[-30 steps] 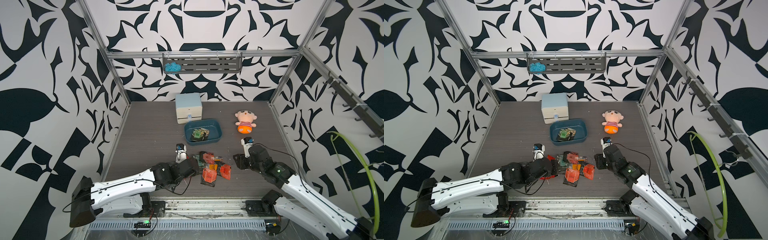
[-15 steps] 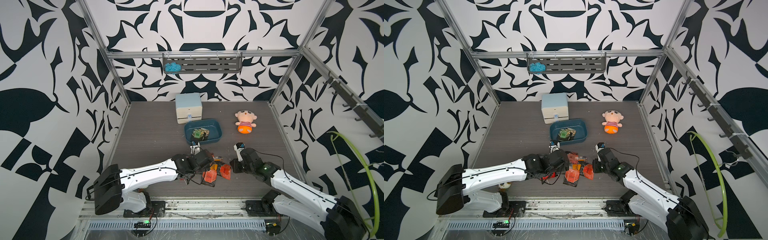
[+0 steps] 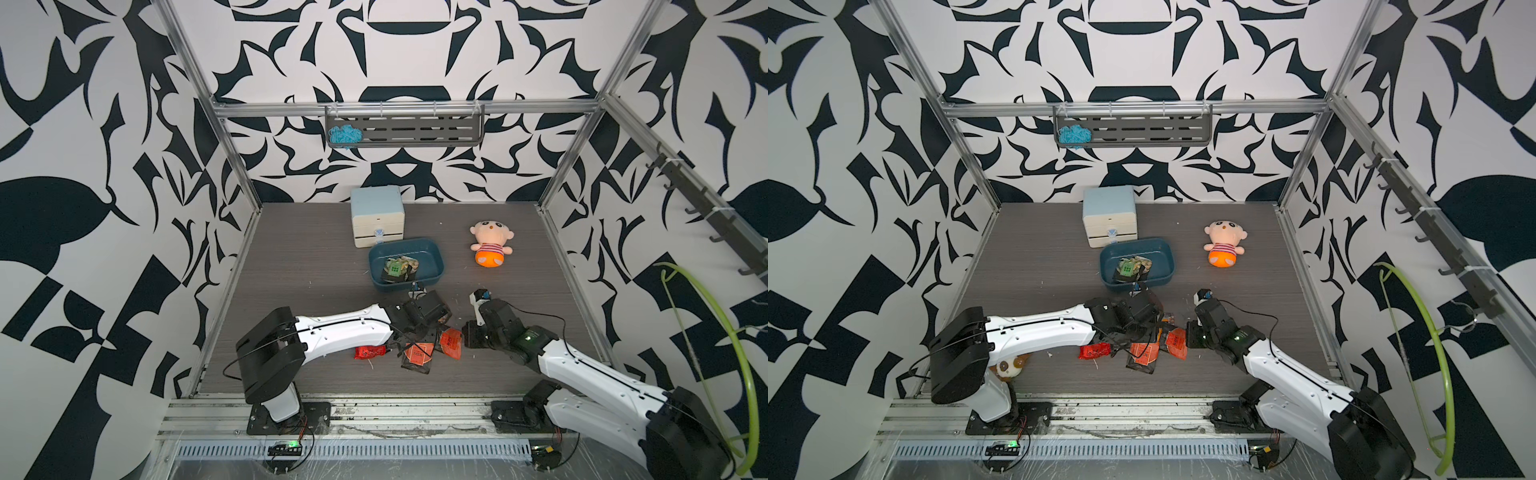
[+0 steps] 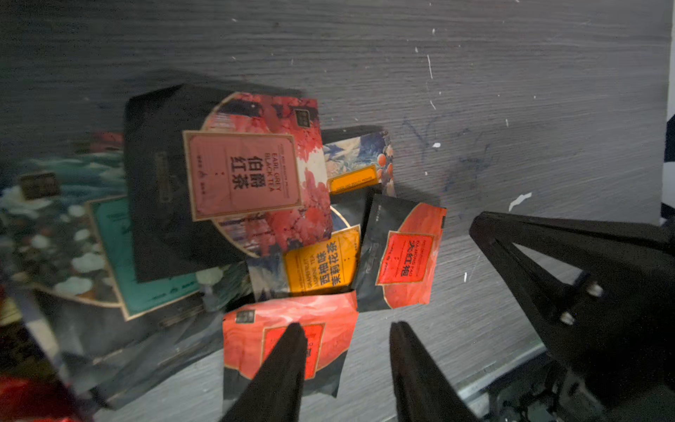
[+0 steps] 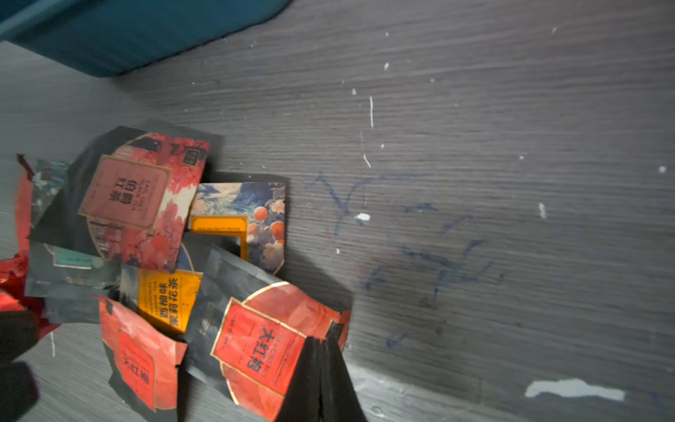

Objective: Put the tea bags into the storage box
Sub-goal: Pick up the tea bag from the center of the board.

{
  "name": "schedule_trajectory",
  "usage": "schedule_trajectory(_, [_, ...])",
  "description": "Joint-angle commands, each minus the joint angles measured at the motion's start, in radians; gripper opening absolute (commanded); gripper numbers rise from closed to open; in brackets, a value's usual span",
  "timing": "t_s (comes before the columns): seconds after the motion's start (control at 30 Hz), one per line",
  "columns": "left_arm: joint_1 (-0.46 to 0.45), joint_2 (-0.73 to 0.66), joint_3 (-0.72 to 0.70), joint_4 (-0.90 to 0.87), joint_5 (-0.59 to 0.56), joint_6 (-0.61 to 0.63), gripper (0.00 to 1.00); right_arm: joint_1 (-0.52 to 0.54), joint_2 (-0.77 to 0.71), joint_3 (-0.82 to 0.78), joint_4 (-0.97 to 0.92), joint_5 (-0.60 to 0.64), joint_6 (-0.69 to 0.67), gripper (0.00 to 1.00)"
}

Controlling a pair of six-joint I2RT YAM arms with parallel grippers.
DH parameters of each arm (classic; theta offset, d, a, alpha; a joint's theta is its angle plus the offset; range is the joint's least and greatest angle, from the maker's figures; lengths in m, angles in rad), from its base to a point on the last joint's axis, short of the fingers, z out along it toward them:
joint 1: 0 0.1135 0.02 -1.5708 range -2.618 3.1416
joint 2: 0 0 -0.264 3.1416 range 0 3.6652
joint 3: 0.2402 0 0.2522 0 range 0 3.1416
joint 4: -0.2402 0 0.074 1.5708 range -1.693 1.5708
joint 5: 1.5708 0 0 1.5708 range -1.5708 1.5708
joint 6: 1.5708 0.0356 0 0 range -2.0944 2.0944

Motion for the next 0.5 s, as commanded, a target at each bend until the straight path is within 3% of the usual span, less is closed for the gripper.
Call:
schedule_trajectory(0.0, [0.008,0.032,0.021,0.014,0.061,0.017,0.43,0.004,0.028,0.0,0.015,0.004,0.019,0.07])
schedule_trajectory(0.47, [0.029,0.124,0.03,0.085,0.163,0.012,0.4,0.004,0.122,0.02,0.024,-0.021,0.018,0.03])
